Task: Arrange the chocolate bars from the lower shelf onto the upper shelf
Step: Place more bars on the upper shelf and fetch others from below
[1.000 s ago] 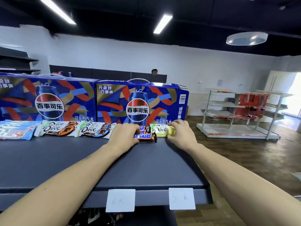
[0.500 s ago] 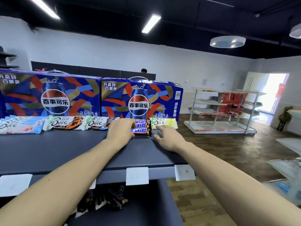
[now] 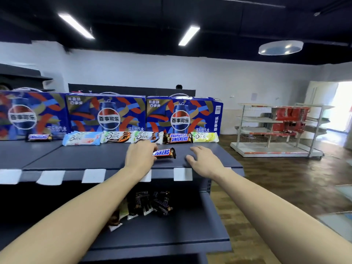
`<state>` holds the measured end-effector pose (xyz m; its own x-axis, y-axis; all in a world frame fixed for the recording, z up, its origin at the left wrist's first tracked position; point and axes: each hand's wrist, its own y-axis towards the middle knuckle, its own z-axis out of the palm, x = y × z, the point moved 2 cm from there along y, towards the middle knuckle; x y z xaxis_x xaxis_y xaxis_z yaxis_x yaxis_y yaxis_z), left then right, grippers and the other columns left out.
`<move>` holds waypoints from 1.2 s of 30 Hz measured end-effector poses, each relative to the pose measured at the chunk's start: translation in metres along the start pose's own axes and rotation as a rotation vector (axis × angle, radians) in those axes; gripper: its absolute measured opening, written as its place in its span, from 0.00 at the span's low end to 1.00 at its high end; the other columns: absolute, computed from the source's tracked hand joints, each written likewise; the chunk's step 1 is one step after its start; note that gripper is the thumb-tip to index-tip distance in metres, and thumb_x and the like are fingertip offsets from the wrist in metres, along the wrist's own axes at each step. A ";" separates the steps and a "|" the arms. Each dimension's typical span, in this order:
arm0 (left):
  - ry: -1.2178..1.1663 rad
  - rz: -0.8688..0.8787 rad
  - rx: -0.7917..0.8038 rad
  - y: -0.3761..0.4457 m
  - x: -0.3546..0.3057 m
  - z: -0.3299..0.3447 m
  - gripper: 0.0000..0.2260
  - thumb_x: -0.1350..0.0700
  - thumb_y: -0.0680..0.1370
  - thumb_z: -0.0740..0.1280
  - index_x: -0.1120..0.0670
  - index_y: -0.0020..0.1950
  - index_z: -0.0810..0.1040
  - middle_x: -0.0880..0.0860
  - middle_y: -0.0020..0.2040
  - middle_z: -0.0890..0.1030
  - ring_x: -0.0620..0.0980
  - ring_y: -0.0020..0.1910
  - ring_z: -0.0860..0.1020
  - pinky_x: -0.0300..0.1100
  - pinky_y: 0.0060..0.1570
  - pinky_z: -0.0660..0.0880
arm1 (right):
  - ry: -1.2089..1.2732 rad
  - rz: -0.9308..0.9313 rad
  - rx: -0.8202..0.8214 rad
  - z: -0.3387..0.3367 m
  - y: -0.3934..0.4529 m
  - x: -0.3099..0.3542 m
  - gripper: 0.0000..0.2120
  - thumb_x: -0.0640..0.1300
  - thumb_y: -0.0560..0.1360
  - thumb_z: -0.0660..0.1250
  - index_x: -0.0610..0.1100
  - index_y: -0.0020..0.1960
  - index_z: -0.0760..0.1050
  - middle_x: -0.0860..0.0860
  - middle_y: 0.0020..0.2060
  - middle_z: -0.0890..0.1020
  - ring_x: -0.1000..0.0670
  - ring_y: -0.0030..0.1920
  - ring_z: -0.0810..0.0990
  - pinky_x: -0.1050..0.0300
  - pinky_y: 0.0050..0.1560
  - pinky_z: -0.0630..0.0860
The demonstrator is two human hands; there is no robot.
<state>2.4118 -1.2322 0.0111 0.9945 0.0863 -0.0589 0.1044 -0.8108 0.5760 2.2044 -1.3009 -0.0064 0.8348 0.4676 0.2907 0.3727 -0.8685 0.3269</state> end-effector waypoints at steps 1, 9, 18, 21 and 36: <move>0.016 0.005 -0.009 -0.010 0.005 -0.007 0.12 0.52 0.74 0.72 0.48 0.57 0.80 0.49 0.52 0.81 0.52 0.52 0.78 0.46 0.50 0.73 | 0.016 -0.010 -0.012 0.002 -0.007 0.008 0.26 0.55 0.81 0.56 0.44 0.75 0.63 0.48 0.74 0.66 0.46 0.74 0.62 0.48 0.71 0.64; 0.076 -0.043 -0.025 -0.063 0.065 -0.063 0.14 0.51 0.74 0.72 0.47 0.59 0.80 0.49 0.54 0.81 0.51 0.53 0.77 0.46 0.50 0.73 | 0.084 -0.099 0.000 0.013 -0.037 0.088 0.26 0.55 0.81 0.56 0.44 0.76 0.63 0.47 0.74 0.66 0.46 0.74 0.62 0.49 0.72 0.63; 0.088 -0.140 -0.028 -0.097 0.154 -0.085 0.13 0.51 0.74 0.71 0.45 0.58 0.80 0.47 0.53 0.81 0.50 0.53 0.78 0.46 0.52 0.72 | 0.057 -0.217 0.043 0.042 -0.024 0.188 0.27 0.56 0.81 0.56 0.45 0.76 0.62 0.48 0.74 0.66 0.45 0.74 0.62 0.48 0.70 0.65; 0.071 -0.162 -0.036 -0.102 0.194 -0.088 0.13 0.51 0.74 0.71 0.45 0.59 0.79 0.47 0.54 0.81 0.50 0.53 0.78 0.45 0.53 0.73 | 0.049 -0.246 0.058 0.058 -0.010 0.227 0.27 0.56 0.81 0.56 0.46 0.76 0.62 0.48 0.74 0.66 0.45 0.74 0.63 0.48 0.70 0.65; 0.101 -0.131 0.021 -0.060 0.419 -0.079 0.14 0.49 0.76 0.69 0.44 0.61 0.79 0.46 0.56 0.82 0.49 0.55 0.78 0.43 0.53 0.72 | 0.027 -0.215 0.084 0.150 0.081 0.405 0.25 0.56 0.81 0.57 0.47 0.75 0.64 0.45 0.72 0.69 0.43 0.72 0.65 0.47 0.68 0.67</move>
<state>2.8218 -1.1015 0.0164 0.9673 0.2487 -0.0490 0.2338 -0.8006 0.5516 2.6335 -1.2066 0.0034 0.7216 0.6468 0.2468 0.5743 -0.7584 0.3082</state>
